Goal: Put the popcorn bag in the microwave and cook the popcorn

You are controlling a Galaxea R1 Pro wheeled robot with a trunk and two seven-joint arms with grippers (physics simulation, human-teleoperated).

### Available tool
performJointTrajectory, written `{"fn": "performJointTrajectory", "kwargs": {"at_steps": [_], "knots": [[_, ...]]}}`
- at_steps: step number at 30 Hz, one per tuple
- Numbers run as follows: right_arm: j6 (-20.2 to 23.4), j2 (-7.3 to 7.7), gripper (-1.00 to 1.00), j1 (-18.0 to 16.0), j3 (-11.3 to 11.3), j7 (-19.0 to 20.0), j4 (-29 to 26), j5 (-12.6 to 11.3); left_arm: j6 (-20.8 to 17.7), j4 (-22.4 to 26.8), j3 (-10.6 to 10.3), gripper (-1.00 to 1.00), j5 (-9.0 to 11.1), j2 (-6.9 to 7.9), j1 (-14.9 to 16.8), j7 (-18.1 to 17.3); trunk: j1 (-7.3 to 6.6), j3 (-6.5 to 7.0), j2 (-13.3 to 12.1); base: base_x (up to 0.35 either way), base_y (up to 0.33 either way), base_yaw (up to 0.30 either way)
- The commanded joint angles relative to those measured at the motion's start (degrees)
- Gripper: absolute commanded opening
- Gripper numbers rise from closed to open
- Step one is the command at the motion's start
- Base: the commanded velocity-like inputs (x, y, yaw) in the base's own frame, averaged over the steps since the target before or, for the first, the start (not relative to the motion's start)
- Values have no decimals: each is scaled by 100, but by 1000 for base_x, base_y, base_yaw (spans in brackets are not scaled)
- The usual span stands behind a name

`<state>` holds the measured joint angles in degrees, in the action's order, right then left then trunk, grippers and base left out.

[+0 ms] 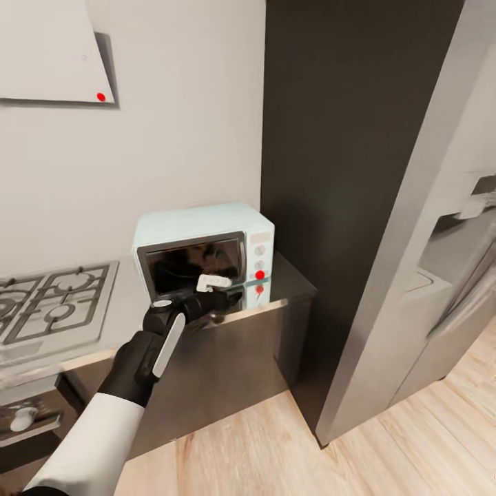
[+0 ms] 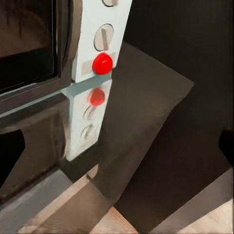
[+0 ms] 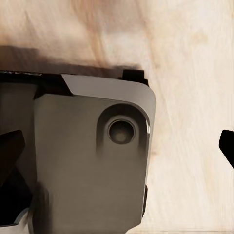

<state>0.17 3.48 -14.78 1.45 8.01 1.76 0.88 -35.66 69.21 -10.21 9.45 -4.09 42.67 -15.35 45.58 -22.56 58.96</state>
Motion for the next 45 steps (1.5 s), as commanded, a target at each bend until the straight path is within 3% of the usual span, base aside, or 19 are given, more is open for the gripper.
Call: {"fn": "performJointTrajectory", "kwargs": {"at_steps": [1, 4, 12, 15, 18, 19, 20, 23, 26, 29, 33, 35, 36, 40, 45], "knots": [[1, 2, 100, -7, 13, 16, 11, 8, -42, -1, 3, 100, 50, -2, 4, 6, -3, -6, 5, -346, 0, 0], [1, 3, 100, -7, 13, 16, 10, 7, -42, -62, 2, 100, 71, -16, 4, 5, -3, -6, 5, -346, 0, 0], [-8, 46, 100, -7, 28, 16, 9, 24, 0, -1127, 2, 100, 82, -219, 4, 8, -3, -6, 5, -346, 0, 0], [-8, 92, 100, -7, 43, 16, 9, 45, 26, -1880, 2, 100, 68, -417, 4, 30, -3, -6, 5, -346, 0, 0], [-8, 193, 100, -6, 58, 16, 9, 60, 192, -2623, 3, 100, 73, -524, 4, 84, -3, -6, 5, -346, 0, 0], [-8, 210, 100, -6, 62, 16, 9, 64, 350, -2880, 4, 100, 88, -537, 4, 90, -3, -6, 5, -346, 0, 0], [-8, 239, 100, -6, 74, 14, 5, 69, 1096, -4091, 9, 100, 183, -555, 4, 98, -3, -6, 5, -346, 0, 0], [-27, 248, 100, -7, 82, 11, 1, 77, 1968, -5765, 13, 100, 339, -556, 4, 83, -3, -6, 5, -267, 0, 0], [-205, 244, 100, -7, 83, 15, 6, 73, 2645, -6675, 32, 100, 467, -544, -3, 83, -3, -6, 5, -72, 0, 0], [-308, 249, 100, -7, 83, 14, 9, 65, 2899, -6888, 44, 100, 537, -465, -99, 90, -3, -6, 5, -8, 0, 0], [-309, 245, 100, -6, 83, -124, 9, 68, 2947, -6918, 46, 100, 621, -388, -738, 105, -3, -6, 5, -1, 0, 0], [-297, 242, 100, -7, 83, -266, 9, 97, 2988, -6920, 46, 100, 812, -233, -1107, 109, -3, -6, 5, 0, 0, 0], [-287, 241, 100, -6, 80, -388, 9, 123, 3089, -6921, 46, 100, 1109, -29, -1459, 108, -3, -6, 5, 0, 0, 0], [-281, 239, 100, -7, 75, -502, 15, 138, 3666, -6921, 46, 100, 1633, 421, -2378, 106, -3, -6, 5, 0, 0, 0], [-280, 240, 100, -7, 75, -518, 16, 140, 3950, -6921, 46, 100, 1739, 533, -2834, 118, -3, -6, 5, 0, 0, 0]]}}
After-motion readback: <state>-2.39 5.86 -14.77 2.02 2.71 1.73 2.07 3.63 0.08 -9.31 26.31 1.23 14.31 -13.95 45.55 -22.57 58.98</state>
